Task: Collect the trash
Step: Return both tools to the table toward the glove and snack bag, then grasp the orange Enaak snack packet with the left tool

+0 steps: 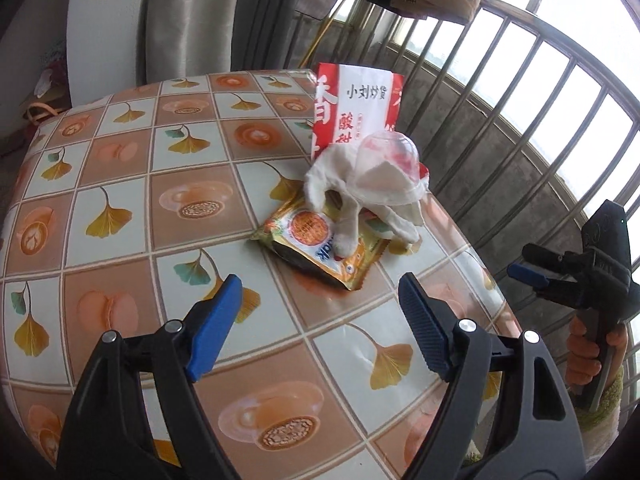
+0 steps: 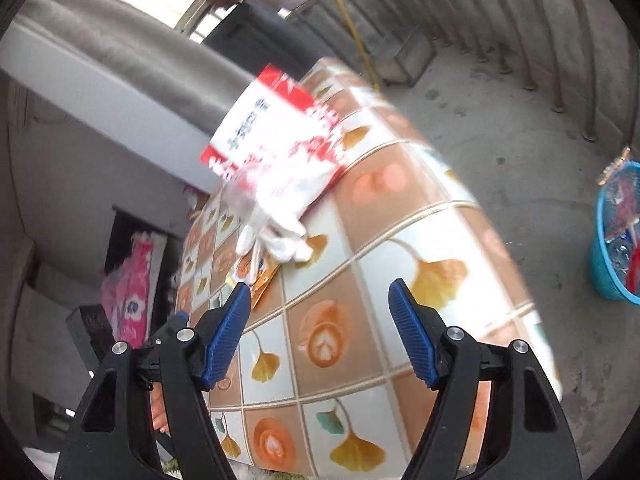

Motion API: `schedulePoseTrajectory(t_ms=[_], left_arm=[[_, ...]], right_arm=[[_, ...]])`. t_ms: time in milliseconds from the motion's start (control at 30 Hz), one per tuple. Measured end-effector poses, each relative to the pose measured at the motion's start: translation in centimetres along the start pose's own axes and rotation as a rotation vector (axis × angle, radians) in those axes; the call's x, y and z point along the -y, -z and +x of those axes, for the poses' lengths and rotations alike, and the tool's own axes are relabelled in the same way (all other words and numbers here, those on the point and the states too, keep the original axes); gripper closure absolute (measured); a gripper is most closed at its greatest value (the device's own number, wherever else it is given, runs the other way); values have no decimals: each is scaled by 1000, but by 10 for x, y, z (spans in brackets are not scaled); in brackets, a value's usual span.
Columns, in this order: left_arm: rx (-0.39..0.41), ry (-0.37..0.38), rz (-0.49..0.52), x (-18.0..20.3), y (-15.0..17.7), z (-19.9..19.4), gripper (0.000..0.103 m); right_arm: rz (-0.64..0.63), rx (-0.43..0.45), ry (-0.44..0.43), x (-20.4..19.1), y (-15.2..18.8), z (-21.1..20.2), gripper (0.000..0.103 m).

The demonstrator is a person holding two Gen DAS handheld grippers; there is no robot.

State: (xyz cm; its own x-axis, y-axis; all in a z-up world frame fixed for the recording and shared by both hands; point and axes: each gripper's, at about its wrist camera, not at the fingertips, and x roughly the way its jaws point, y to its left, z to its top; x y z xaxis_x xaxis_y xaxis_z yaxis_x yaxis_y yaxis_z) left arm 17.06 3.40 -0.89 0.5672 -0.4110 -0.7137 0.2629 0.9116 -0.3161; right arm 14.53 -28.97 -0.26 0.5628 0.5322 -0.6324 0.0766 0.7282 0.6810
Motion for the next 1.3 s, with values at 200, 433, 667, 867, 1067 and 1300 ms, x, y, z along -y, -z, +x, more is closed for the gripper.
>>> schedulePoseTrajectory(t_ms=[200, 433, 667, 867, 1067, 1300], left_arm=[[-44, -25, -41, -30, -24, 37, 51], [-133, -37, 4, -33, -36, 84, 78], [-132, -56, 78, -21, -29, 84, 92], [-151, -12, 62, -19, -10, 48, 93], [-188, 65, -5, -22, 20, 9, 93], [-178, 240, -196, -36, 27, -8, 91]], right_arm=[[-42, -102, -29, -43, 9, 51, 44], [-56, -118, -22, -61, 9, 61, 45], [-51, -124, -7, -58, 9, 61, 47], [-81, -139, -24, -68, 13, 68, 47], [-176, -184, -16, -91, 32, 87, 55], [-283, -227, 92, -103, 58, 113, 68]])
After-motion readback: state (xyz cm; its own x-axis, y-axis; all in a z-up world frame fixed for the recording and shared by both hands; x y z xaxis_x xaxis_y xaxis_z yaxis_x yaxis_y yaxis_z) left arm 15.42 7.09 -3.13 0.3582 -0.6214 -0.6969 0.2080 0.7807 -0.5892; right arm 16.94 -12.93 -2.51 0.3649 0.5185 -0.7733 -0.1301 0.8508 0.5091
